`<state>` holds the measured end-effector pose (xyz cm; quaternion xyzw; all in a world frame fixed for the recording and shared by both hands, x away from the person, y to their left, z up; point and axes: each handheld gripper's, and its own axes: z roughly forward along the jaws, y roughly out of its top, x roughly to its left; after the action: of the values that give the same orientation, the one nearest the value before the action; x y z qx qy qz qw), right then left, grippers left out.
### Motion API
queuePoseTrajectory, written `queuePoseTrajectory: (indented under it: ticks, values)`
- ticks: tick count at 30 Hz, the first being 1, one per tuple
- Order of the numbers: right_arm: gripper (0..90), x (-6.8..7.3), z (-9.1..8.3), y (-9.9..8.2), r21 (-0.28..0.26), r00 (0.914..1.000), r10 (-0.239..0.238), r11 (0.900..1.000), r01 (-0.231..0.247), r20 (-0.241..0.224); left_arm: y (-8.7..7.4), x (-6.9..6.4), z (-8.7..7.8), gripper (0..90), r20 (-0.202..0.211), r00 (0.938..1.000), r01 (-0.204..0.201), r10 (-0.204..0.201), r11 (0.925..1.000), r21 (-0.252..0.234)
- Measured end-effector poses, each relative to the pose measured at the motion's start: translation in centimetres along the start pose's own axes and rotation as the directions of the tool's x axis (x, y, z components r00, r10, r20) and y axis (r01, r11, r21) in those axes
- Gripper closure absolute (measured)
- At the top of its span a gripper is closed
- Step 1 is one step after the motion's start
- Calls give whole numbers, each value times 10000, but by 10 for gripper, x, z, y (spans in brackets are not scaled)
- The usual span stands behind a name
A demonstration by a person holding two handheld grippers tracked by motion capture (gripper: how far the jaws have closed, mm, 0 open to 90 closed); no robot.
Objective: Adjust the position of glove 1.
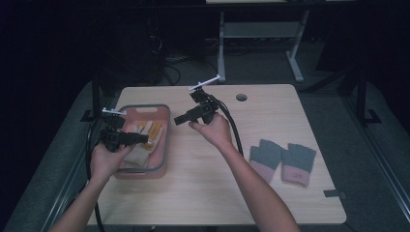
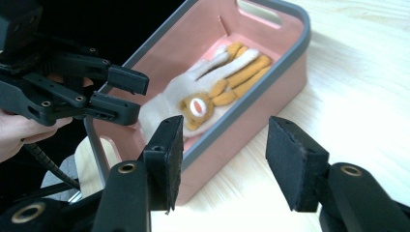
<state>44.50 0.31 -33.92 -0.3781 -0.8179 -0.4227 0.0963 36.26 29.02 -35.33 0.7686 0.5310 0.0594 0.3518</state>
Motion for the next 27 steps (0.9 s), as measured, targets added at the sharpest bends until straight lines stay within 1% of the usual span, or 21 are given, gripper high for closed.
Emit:
queuePoseTrajectory:
  ticks: [3,4,5,6,7,13,17,20,22,27]
  values:
    - [455,-2,-6,-3,-92,9999,-68,9999,70,133,2,-6,1,480,92,9999,-139,141,9997,-188]
    - [455,-2,-6,-3,-92,9999,-68,9999,70,133,2,-6,1,477,92,9999,-139,141,9997,-188]
    - [454,-2,-8,-4,-79,9998,-57,10000,59,184,3,-8,1,477,144,9996,-224,228,9994,-252]
    - [434,-3,-12,-5,-106,9998,13,9999,-11,203,4,-10,1,472,190,9996,-199,206,9992,-359]
    - [425,-5,-14,-6,-125,9998,6,9999,-3,207,5,-13,1,470,221,9993,-299,309,9985,-454]
    - [398,-8,-24,-12,-338,9994,45,9994,-34,337,7,-20,3,435,288,9986,-414,432,9972,-618]
    - [389,-12,-33,-19,-389,9987,108,9992,-88,499,10,-31,6,409,388,9974,-574,607,9950,-811]
    - [379,-16,-39,-23,-435,9980,169,9990,-142,610,12,-38,9,392,470,9959,-726,767,9939,-832]
    - [375,-17,-44,-25,-565,9979,247,9982,-214,592,14,-43,12,378,503,9952,-798,843,9931,-857]
    - [367,-21,-57,-32,-621,9964,299,9978,-250,795,17,-55,17,353,642,9917,-1049,1112,9900,-945]
